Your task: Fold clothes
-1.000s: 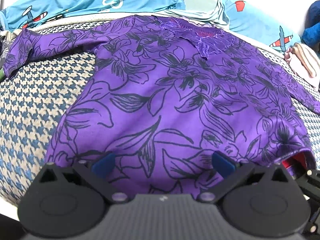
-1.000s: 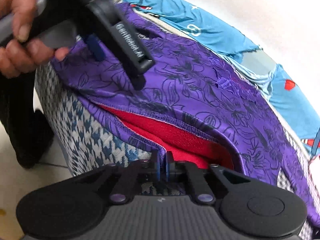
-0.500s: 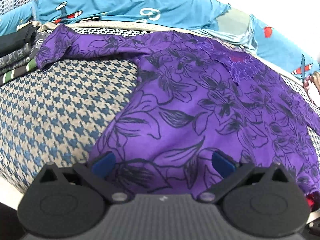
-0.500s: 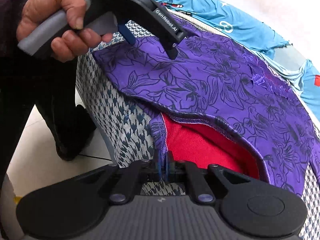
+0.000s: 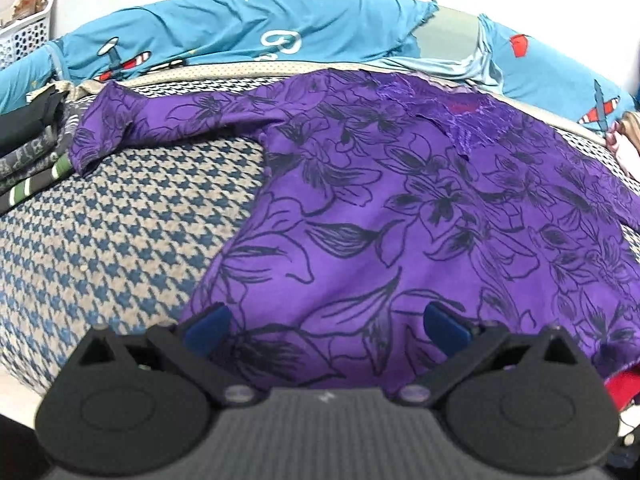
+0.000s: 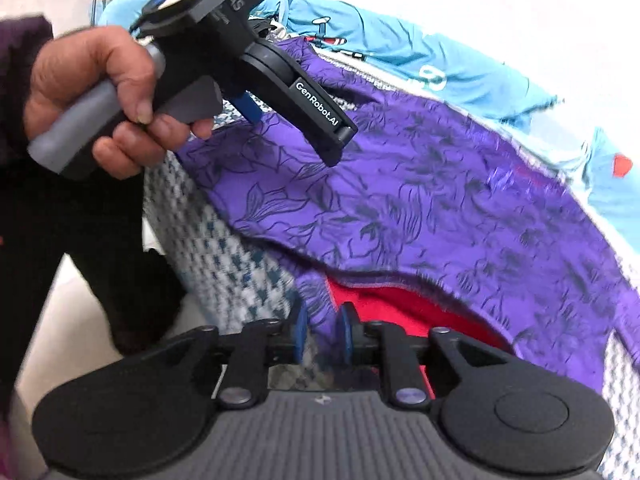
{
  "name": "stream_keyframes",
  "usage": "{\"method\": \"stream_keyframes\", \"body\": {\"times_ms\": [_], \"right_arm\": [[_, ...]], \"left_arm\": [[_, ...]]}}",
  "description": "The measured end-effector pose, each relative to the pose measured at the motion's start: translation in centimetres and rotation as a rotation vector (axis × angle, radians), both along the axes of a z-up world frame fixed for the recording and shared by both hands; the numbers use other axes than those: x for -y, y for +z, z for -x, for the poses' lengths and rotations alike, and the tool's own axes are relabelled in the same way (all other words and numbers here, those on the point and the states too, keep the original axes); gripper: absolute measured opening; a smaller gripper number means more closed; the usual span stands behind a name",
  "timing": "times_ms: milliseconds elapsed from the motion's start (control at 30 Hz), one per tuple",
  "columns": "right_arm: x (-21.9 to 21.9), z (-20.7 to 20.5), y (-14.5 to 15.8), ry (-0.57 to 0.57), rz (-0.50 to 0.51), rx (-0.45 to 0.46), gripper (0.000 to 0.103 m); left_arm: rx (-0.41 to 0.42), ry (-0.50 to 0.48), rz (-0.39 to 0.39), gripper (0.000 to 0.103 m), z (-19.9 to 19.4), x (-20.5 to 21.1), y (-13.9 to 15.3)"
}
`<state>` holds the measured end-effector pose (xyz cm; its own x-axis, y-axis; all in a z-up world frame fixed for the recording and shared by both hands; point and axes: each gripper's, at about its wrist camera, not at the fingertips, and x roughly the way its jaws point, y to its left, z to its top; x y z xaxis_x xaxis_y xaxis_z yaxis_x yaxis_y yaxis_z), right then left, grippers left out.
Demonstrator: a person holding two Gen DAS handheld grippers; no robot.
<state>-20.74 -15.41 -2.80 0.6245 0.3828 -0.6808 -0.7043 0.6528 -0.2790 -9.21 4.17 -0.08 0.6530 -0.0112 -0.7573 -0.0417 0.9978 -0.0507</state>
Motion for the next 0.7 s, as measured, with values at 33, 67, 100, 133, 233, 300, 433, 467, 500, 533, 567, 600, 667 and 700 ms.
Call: {"method": "stream_keyframes", "body": {"times_ms": [33,67,100,133,233,300,433,467,500,533,567,600,667,700], "right_arm": [[-0.4,0.1,-0.1,0.019,0.012,0.015,0.017],[-0.8,0.3,-0.2,0.041,0.024,0.029,0.017],[-1.2,0.5,-0.2,0.063,0.035,0.044,0.017],[-1.6,0.5,-0.3,0.08,0.038,0.05,0.017],[-2.7,0.0,-0.9,0.103,0.049,0.037,0.017],[-3.4,-0.5,-1.2,0.12,0.054,0.02,0.017],[-4.9,-0.8,-2.1,0.155,0.082,0.029,0.017],[-5.3,-0.9,-2.3,0.155,0.093,0.04,0.017],[-5.7,-1.0,-2.5,0.151,0.106,0.054,0.017],[-6.0,-1.0,-2.5,0.151,0.11,0.071,0.017],[-6.2,-1.1,-2.5,0.154,0.106,0.085,0.017],[-6.3,-1.2,-2.4,0.156,0.098,0.097,0.017],[-6.8,-1.4,-2.1,0.16,0.08,0.114,0.017],[-7.1,-1.5,-2.1,0.164,0.074,0.121,0.017]], "left_arm": [[0.0,0.004,0.0,0.103,0.0,-0.2,0.0],[0.001,0.007,-0.001,0.103,0.0,-0.4,0.0],[0.001,0.011,-0.001,0.103,0.0,-0.5,0.0],[0.0,0.017,0.0,0.103,0.0,-0.8,-0.1],[-0.004,0.035,0.007,0.103,0.1,-1.5,-0.1],[-0.003,0.047,0.009,0.103,0.2,-2.0,-0.1],[0.0,0.083,0.017,0.103,0.3,-3.2,0.0],[-0.002,0.091,0.021,0.103,0.4,-3.5,-0.1],[-0.004,0.099,0.025,0.103,0.4,-3.8,-0.1],[-0.005,0.106,0.028,0.103,0.4,-4.0,-0.2],[-0.006,0.111,0.031,0.103,0.5,-4.3,-0.2],[-0.007,0.116,0.033,0.103,0.5,-4.5,-0.2],[-0.008,0.124,0.038,0.103,0.6,-4.8,-0.3],[-0.007,0.129,0.04,0.103,0.6,-5.0,-0.3]]}}
